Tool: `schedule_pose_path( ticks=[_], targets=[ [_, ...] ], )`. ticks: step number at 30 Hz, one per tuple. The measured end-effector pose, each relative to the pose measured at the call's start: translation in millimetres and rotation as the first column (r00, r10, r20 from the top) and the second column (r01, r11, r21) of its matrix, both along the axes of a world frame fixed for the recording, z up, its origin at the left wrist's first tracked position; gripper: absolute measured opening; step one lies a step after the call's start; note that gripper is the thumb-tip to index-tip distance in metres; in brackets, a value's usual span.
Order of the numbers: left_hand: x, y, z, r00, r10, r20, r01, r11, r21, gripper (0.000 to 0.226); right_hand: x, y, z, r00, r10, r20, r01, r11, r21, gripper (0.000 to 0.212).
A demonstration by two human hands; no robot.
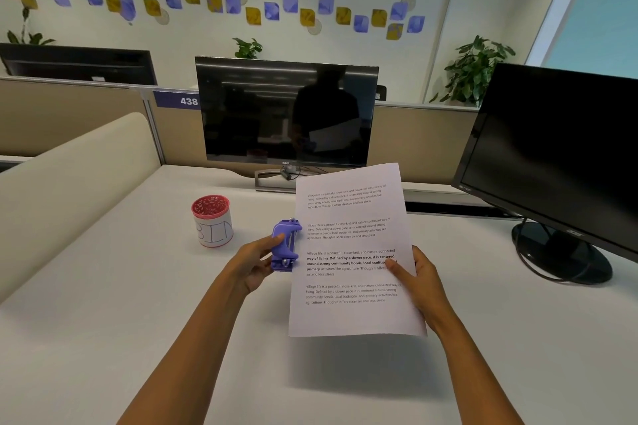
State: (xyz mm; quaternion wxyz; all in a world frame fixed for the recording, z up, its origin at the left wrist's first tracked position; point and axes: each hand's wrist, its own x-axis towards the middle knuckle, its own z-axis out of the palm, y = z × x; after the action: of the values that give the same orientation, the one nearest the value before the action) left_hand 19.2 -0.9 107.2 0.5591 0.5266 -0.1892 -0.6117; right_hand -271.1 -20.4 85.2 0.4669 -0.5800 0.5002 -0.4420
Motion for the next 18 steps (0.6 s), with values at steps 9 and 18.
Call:
schedule_pose_path(
  ticks=[9,18],
  targets=[
    [-2.6,-4.1,5.0,0.998,-0.008,-0.057,0.008,1.0,-0.013,0.031,7.7,5.9,0.7,1.0,0.015,0.016,-0.015,1.0,-0.015,0.035],
    [-1.4,-2.4,1.1,1.0,-0.018,-0.009,0.018,0.997,-0.07,0.03,16.2,10.4,-2.5,0.993,-0.029,0.115,0.03,1.0,-0.007,0.03]
  ],
)
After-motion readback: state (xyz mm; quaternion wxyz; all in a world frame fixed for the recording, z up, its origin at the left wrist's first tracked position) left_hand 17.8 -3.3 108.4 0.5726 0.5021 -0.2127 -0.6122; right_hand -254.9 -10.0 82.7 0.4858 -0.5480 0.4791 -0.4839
